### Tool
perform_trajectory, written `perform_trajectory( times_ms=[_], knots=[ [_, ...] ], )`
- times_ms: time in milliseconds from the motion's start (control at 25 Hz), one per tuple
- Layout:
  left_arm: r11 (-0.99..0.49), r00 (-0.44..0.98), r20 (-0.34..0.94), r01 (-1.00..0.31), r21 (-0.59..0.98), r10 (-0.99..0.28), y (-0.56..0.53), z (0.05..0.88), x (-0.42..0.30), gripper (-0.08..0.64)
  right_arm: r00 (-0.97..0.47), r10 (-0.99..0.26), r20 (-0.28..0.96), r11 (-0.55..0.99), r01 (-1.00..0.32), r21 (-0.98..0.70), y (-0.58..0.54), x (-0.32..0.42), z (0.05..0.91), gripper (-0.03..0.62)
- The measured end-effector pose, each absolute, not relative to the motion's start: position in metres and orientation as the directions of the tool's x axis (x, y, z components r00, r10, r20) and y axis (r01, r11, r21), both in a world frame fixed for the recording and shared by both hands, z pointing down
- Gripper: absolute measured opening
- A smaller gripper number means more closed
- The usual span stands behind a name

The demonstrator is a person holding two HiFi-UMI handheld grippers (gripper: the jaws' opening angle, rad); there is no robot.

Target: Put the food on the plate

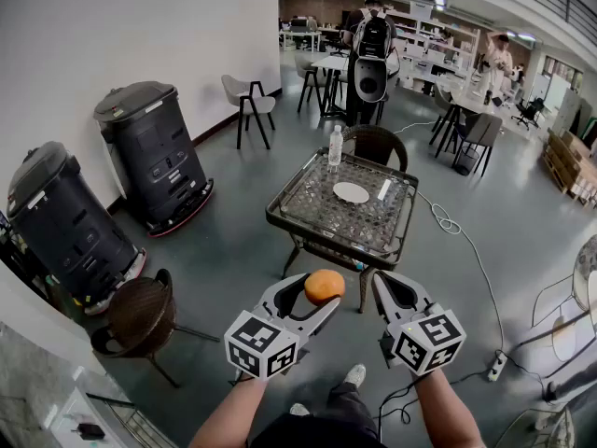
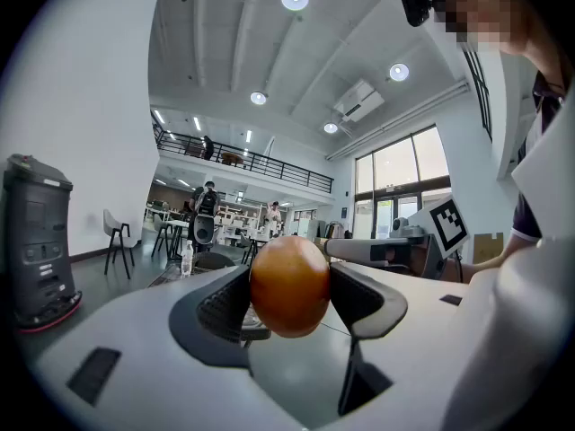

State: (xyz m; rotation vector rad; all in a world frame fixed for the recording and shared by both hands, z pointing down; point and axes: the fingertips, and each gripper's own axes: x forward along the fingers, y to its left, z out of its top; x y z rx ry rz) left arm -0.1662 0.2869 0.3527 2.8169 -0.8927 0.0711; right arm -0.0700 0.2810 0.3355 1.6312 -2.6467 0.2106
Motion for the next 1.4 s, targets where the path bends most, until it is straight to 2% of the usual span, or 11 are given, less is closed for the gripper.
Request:
perform_trajectory(
  times_ms=[760,1400],
  knots=[
    [-0.804,0.819,0.109,-0.574,0.156,-0.564,0.273,0.356,-0.159,0.285,-0.455,-0.886,0.086,0.444,-0.888,-0.124,0.267,-0.063,0.339,0.002],
    [-0.783,0.799,0.145,-0.601,0.163,-0.583,0.194,0.369,-0.125,0.285,-0.492,-0.865,0.094,0.476,-0.866,-0.153,0.183,-0.030,0.351,0.003]
  ],
)
